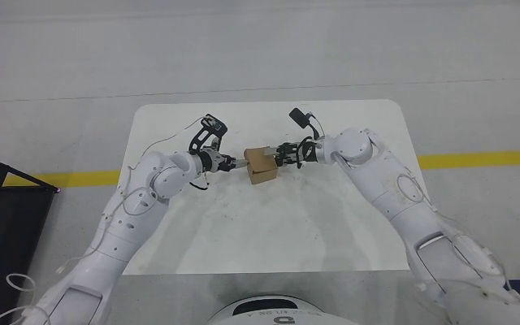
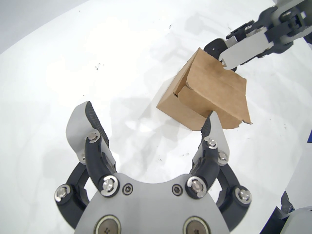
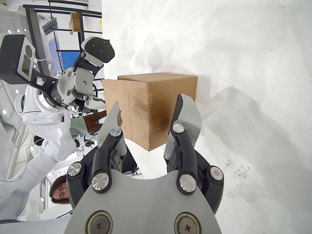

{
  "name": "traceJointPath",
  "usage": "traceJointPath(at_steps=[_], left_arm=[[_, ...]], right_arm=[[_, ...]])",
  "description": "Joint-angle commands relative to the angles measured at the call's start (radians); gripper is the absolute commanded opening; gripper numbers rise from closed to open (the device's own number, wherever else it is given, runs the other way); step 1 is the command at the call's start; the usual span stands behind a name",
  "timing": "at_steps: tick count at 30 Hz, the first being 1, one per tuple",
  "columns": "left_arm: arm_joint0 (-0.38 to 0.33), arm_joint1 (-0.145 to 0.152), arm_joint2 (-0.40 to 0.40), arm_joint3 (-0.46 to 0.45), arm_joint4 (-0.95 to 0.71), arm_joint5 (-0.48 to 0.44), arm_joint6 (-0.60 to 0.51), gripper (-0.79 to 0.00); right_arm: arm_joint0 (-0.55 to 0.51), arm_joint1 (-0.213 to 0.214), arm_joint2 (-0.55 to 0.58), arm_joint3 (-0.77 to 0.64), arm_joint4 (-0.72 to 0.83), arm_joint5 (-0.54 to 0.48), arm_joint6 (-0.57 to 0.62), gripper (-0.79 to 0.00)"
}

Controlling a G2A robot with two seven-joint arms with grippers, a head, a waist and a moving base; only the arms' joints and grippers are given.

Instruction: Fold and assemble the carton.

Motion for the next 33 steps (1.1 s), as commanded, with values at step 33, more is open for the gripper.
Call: traceJointPath(at_steps=[33], left_arm=[[-0.032, -0.018, 0.023, 0.022, -0.006, 0.019, -0.008, -0.022]], right_arm=[[0.008, -0.013, -0.009, 0.002, -0.056, 0.013, 0.002, -0.351]])
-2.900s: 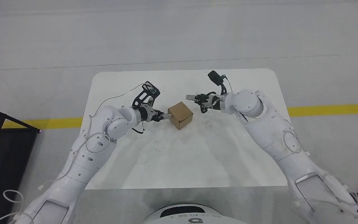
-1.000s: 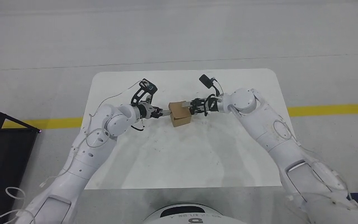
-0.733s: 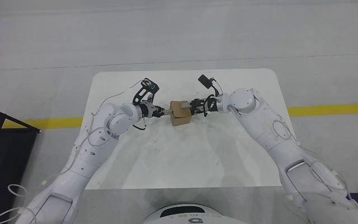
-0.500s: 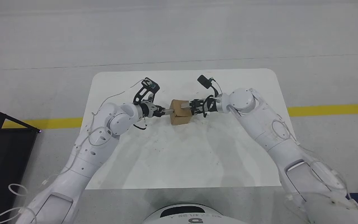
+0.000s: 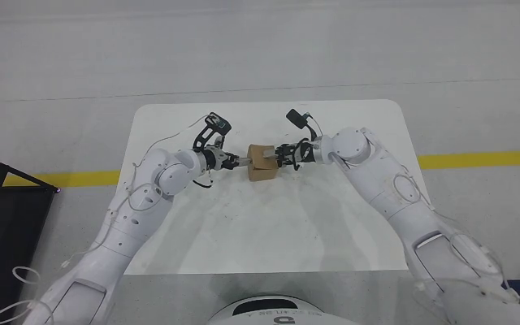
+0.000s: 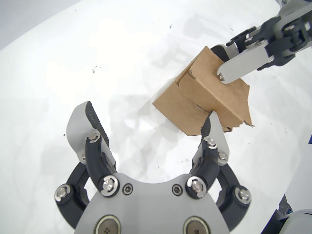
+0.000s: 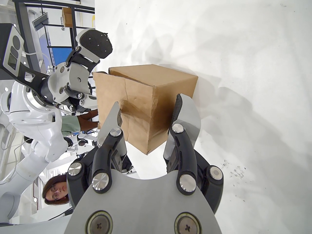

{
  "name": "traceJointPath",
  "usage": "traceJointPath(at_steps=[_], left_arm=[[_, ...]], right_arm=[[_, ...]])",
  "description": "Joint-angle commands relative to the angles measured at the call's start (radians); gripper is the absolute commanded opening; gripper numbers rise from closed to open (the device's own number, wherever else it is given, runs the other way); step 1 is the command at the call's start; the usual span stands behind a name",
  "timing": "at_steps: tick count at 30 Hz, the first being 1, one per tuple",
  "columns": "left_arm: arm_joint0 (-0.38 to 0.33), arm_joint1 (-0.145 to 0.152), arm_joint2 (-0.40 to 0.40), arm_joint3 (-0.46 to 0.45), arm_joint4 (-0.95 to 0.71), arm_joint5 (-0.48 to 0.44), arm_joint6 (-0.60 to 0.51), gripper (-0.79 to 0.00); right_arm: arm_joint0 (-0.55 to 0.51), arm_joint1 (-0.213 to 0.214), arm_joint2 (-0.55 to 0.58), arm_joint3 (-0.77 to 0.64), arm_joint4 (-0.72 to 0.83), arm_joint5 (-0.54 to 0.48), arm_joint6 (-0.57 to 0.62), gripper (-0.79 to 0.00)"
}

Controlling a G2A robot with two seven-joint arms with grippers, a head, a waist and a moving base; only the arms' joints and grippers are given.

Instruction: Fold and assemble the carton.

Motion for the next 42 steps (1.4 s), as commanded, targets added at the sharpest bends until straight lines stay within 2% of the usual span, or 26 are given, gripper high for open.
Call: traceJointPath(at_steps=[1, 20, 42], left_arm=[[0.0, 0.0, -0.001, -0.005, 0.002, 0.002, -0.004, -0.028], [-0.006, 0.001, -0.028, -0.003, 0.031, 0.054, -0.016, -0.031], [-0.015, -0.013, -0.003, -0.006, 0.011, 0.037, -0.013, -0.018]], right_arm=[[0.0, -0.001, 0.0, 0.001, -0.002, 0.006, -0.003, -0.351], [0.004, -0.008, 0.001, 0.011, -0.013, 0.013, 0.0, -0.388], [0.006, -0.014, 0.003, 0.015, -0.024, 0.005, 0.008, -0.394]])
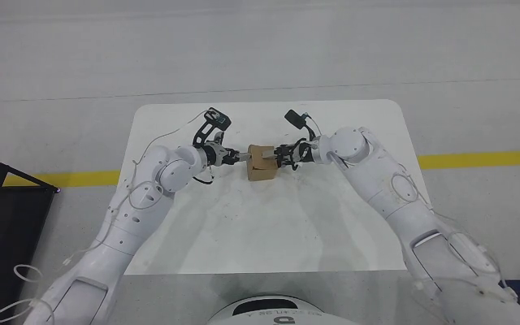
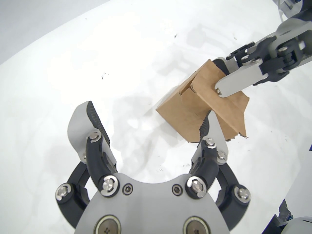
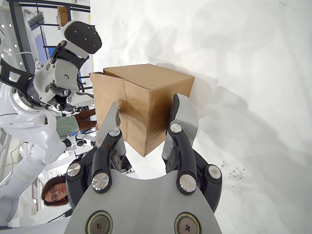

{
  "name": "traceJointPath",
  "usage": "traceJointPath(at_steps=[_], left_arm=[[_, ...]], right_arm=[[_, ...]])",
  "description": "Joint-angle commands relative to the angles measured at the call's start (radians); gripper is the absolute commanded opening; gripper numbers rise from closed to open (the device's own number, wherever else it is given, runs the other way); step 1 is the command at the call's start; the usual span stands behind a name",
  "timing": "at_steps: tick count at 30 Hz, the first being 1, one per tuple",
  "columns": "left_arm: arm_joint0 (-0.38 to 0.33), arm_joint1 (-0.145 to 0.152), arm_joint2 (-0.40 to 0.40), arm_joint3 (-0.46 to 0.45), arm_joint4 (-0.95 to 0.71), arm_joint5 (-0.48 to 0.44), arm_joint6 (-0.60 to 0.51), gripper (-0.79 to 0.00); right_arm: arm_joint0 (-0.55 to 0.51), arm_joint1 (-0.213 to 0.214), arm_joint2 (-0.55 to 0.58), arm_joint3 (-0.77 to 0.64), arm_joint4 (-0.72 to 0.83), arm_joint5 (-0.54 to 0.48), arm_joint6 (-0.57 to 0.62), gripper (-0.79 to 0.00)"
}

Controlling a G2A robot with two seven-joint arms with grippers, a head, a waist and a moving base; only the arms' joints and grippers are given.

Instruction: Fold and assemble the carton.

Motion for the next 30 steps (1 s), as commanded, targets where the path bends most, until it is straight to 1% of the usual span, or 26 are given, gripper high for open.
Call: traceJointPath(at_steps=[1, 9, 11, 12, 13, 14, 16, 18, 19, 25, 28, 30], left_arm=[[0.0, -0.001, 0.001, 0.001, -0.003, -0.001, -0.001, -0.018], [-0.001, -0.003, -0.002, -0.001, -0.014, -0.005, -0.002, -0.018], [0.0, -0.003, -0.003, -0.002, -0.016, -0.005, -0.001, -0.018], [0.001, -0.004, -0.003, -0.002, -0.017, -0.005, -0.001, -0.022], [0.001, -0.004, -0.003, -0.002, -0.016, -0.006, -0.001, -0.015], [0.002, -0.004, -0.003, -0.002, -0.018, -0.006, -0.001, -0.018], [0.003, -0.004, -0.004, -0.002, -0.021, -0.008, -0.002, -0.015], [0.004, -0.004, -0.005, -0.003, -0.023, -0.011, -0.002, -0.015], [0.004, -0.004, -0.006, -0.003, -0.023, -0.012, -0.001, -0.012], [0.007, -0.005, -0.007, -0.003, -0.024, -0.014, 0.001, -0.012], [0.01, -0.006, -0.005, 0.001, -0.025, -0.016, 0.002, -0.009], [0.009, -0.006, -0.003, 0.005, -0.024, -0.018, -0.001, -0.009]], right_arm=[[0.0, 0.0, 0.001, 0.0, -0.001, 0.0, -0.002, -0.394], [-0.001, -0.002, 0.003, 0.0, -0.005, -0.002, 0.001, -0.391], [-0.001, -0.002, 0.004, -0.001, -0.005, -0.003, 0.002, -0.372], [-0.002, -0.002, 0.005, -0.001, -0.004, -0.003, 0.002, -0.351], [-0.003, -0.002, 0.007, -0.002, -0.002, -0.005, 0.0, -0.265], [-0.004, -0.002, 0.009, -0.003, 0.002, -0.007, 0.0, -0.206], [-0.008, -0.001, 0.014, -0.006, 0.007, -0.011, -0.002, -0.157], [-0.012, 0.0, 0.02, -0.01, 0.012, -0.011, -0.006, -0.166], [-0.014, 0.0, 0.022, -0.012, 0.014, -0.01, -0.007, -0.188], [-0.022, 0.003, 0.03, -0.023, 0.012, -0.011, -0.003, -0.262], [-0.024, 0.003, 0.031, -0.027, 0.009, -0.011, 0.0, -0.314], [-0.025, 0.004, 0.031, -0.03, 0.005, -0.01, 0.003, -0.323]])
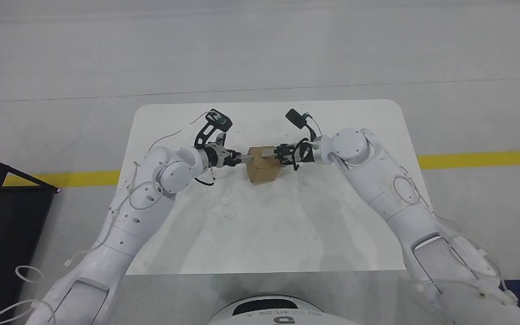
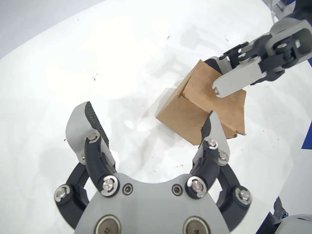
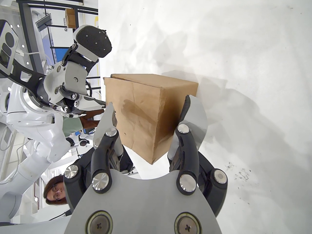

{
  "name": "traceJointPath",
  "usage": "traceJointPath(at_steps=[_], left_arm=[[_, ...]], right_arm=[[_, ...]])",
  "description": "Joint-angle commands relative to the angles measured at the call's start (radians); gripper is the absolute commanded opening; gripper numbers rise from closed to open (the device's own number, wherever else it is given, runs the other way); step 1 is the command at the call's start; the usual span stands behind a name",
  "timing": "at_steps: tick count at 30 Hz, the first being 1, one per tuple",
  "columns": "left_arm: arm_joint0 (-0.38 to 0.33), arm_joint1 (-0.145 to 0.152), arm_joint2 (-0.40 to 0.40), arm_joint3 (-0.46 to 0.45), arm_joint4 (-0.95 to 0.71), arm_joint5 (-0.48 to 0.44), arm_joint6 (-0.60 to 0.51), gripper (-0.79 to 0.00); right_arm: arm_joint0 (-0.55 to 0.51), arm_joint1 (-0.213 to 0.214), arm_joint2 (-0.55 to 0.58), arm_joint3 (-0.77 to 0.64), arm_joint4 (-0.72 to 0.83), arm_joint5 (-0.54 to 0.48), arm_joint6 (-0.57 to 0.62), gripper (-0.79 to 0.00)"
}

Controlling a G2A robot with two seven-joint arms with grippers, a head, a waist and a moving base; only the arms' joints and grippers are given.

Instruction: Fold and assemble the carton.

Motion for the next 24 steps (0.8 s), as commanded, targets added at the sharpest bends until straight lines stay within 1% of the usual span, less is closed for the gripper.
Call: traceJointPath(at_steps=[1, 6, 11, 12, 17, 21, 24], left_arm=[[0.0, -0.001, 0.001, 0.004, -0.005, -0.001, -0.001, -0.012], [-0.001, 0.003, -0.025, 0.004, -0.009, 0.003, 0.007, -0.015], [0.018, 0.011, -0.047, -0.002, 0.003, -0.007, -0.007, -0.015], [0.022, 0.012, -0.049, -0.003, 0.005, -0.008, -0.011, -0.015], [0.029, 0.014, -0.051, -0.001, 0.012, -0.011, -0.02, -0.015], [0.018, 0.011, -0.047, 0.002, 0.006, -0.002, -0.015, -0.022], [0.005, 0.008, -0.039, 0.021, 0.017, 0.003, -0.007, -0.025]], right_arm=[[0.0, 0.0, -0.001, -0.002, -0.004, 0.003, 0.002, -0.323], [-0.001, -0.001, 0.001, -0.003, -0.003, 0.006, 0.003, -0.308], [-0.003, -0.001, 0.004, -0.002, -0.002, 0.007, 0.0, -0.24], [-0.003, -0.001, 0.004, -0.002, -0.002, 0.007, 0.0, -0.237], [-0.003, -0.001, 0.006, -0.001, -0.003, 0.006, 0.001, -0.246], [-0.002, -0.002, 0.004, -0.003, -0.008, 0.008, 0.005, -0.256], [-0.002, -0.003, 0.003, -0.002, -0.009, 0.009, 0.004, -0.259]])
